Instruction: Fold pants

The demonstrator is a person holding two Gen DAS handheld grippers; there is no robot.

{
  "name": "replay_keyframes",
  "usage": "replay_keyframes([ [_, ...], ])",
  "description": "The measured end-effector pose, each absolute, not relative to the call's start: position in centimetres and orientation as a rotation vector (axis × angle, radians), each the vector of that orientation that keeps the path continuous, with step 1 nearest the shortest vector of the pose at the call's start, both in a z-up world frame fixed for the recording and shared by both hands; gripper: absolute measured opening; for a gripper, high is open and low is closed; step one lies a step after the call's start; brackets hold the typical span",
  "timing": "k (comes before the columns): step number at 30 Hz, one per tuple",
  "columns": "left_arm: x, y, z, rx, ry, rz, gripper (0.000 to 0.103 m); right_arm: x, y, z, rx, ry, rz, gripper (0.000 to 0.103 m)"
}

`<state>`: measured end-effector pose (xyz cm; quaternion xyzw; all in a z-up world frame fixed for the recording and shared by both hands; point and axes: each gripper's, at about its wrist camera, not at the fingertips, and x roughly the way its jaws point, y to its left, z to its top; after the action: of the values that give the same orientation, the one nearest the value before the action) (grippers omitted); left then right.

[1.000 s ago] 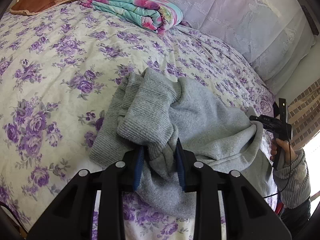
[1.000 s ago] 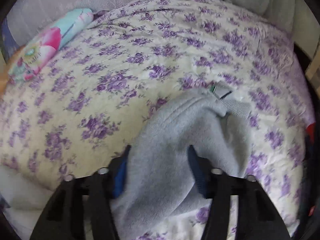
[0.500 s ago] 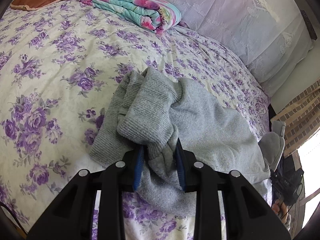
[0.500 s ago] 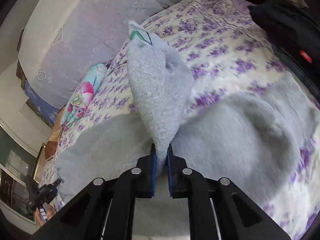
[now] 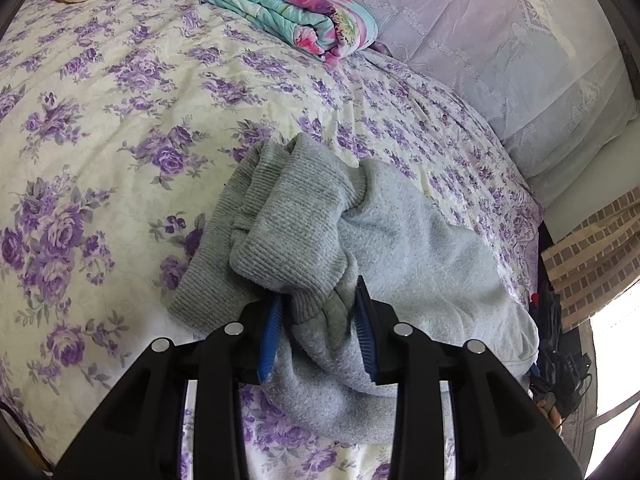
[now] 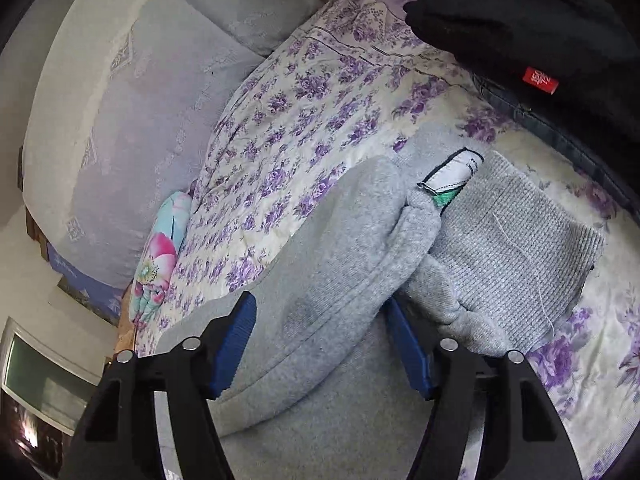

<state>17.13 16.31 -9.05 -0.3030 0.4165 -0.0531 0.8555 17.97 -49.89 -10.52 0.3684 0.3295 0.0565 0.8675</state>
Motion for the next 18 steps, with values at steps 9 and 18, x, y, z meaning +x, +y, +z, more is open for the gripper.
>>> replay_keyframes([
  [9,16.7,16.4,-7.5,-0.656,0.847,-0.151,0.02,16.3,-50.5,-9.7,0.836,0.603,0.204,0.01],
  [18,12.5,16.8,-1.8,-0.684,0.699,-0.24,0.018,10.3,-50.5,-3.8,0.811,0.456,0.297,0.009],
])
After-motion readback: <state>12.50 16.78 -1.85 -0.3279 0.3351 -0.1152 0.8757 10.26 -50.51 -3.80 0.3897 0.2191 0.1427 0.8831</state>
